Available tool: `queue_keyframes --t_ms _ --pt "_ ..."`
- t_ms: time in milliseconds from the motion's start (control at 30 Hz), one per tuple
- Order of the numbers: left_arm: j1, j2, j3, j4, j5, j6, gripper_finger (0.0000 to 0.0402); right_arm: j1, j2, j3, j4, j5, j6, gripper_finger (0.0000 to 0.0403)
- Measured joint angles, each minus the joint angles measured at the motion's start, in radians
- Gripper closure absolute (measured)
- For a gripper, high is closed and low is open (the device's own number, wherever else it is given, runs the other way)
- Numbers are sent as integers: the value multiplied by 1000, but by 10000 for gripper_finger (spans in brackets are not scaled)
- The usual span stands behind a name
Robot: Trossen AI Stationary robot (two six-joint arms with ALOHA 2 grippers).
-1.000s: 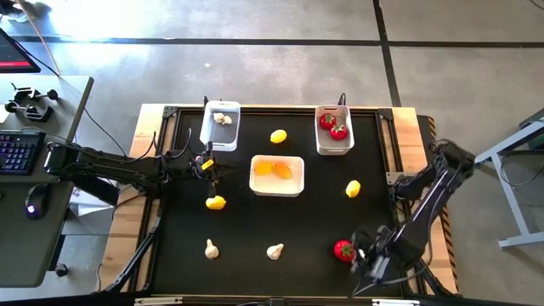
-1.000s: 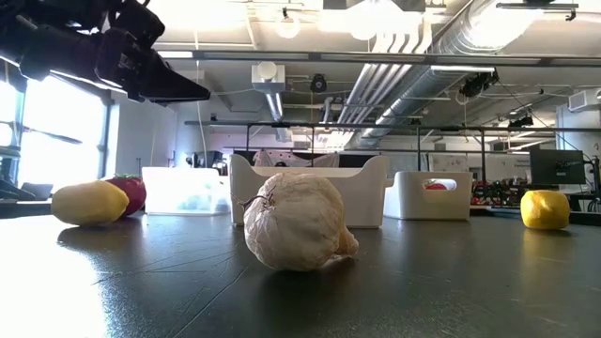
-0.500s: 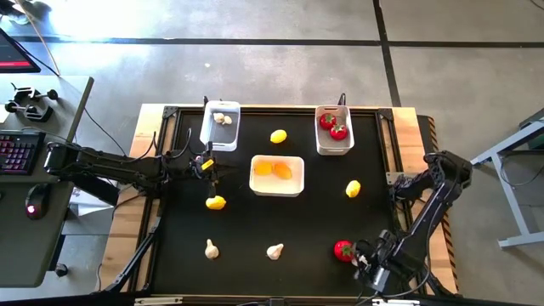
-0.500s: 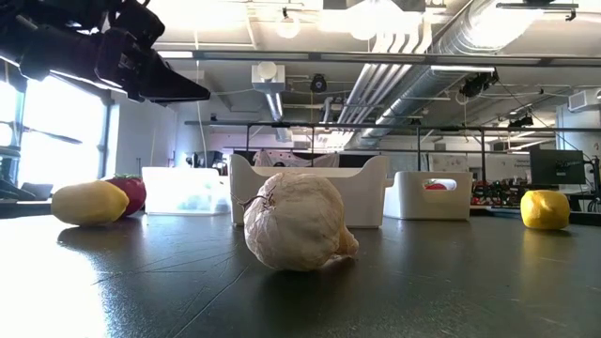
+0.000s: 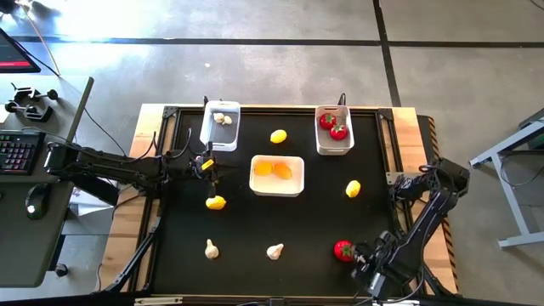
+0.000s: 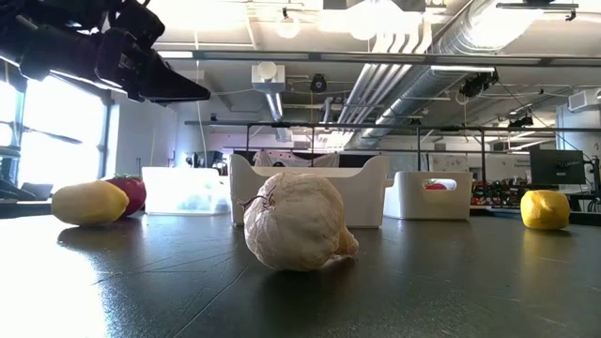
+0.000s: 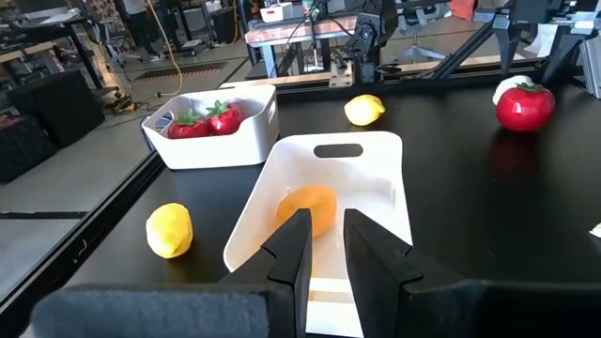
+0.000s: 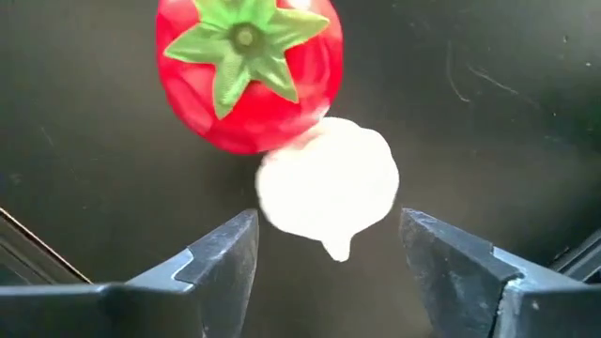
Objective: Sort produce into baskets
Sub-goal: Put the white garlic into the transparent bin
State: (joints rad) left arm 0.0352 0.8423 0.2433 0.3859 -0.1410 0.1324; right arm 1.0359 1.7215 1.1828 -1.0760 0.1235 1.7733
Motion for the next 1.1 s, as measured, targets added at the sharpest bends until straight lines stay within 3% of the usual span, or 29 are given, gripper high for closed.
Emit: queue_keyframes --t_ms 267,633,967,1100 --pt "0 0 0 0 0 0 349 -6 0 -8 -7 25 -23 146" --pt "0 0 0 0 0 0 349 -25 -2 -118 95 -38 -73 147" --pt "0 2 0 0 0 -7 349 -42 -9 -77 -12 -76 -125 205" --pt "0 2 0 7 0 -12 349 -46 -59 -50 -85 -69 -121 210"
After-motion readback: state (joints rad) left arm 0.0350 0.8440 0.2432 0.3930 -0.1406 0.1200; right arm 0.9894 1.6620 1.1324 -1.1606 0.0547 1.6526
